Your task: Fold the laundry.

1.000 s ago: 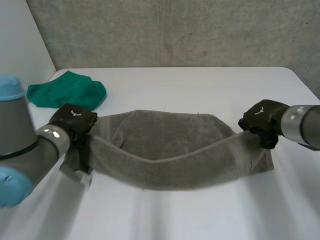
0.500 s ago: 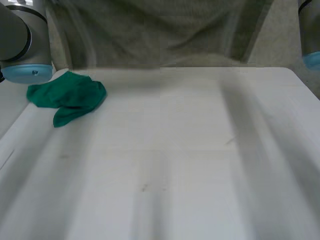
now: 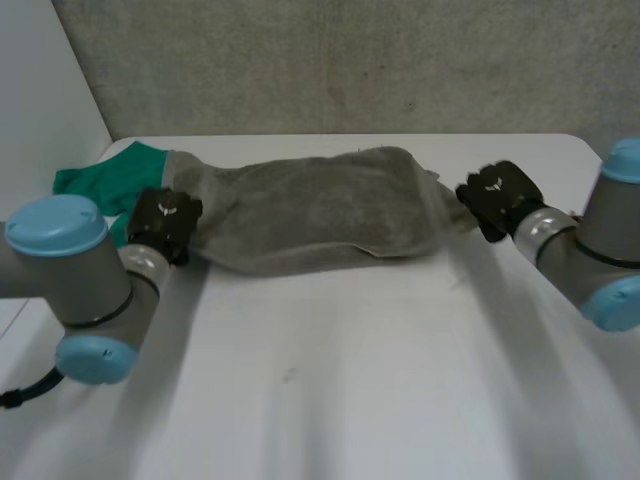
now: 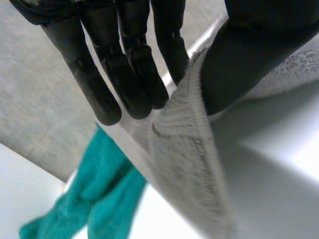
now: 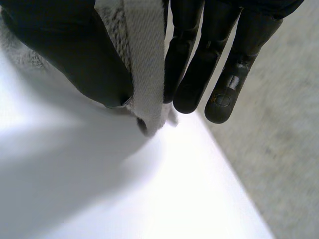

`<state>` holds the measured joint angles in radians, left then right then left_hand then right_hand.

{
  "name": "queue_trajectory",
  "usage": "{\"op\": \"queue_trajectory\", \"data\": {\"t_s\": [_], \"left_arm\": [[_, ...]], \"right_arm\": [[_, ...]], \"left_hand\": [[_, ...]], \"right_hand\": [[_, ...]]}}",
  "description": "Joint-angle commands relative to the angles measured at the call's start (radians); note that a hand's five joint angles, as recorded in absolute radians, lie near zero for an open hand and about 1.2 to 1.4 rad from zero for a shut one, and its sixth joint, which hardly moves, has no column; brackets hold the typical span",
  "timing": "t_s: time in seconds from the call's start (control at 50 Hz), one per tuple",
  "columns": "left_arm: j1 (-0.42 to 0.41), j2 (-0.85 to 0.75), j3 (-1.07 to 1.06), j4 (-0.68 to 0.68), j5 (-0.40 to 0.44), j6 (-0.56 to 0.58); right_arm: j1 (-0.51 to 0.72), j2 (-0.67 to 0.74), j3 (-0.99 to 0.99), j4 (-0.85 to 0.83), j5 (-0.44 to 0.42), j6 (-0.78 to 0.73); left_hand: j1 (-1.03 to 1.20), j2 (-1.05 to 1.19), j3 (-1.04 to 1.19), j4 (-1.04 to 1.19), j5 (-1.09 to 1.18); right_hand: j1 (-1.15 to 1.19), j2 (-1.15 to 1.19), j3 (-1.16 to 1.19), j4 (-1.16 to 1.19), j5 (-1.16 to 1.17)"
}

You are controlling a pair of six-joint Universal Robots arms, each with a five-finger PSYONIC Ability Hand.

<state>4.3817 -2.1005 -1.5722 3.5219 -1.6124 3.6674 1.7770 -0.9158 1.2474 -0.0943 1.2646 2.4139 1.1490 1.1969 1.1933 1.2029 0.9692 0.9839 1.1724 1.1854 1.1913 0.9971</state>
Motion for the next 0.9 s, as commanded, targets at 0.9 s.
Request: {"op": "queue_trajectory", "data": {"t_s": [0.9], "left_arm": [[-0.014,-0.229,0.297,-0.06,-0.003,0.416]], "right_arm": [[0.007,0.037,-0.066,0.185,0.254,-0.078]], "left_hand": [[0.247,0.199,0.203,0.193,0.253]], "right_hand": [[0.412,0.224,0.211,0.205,0.225]]}}
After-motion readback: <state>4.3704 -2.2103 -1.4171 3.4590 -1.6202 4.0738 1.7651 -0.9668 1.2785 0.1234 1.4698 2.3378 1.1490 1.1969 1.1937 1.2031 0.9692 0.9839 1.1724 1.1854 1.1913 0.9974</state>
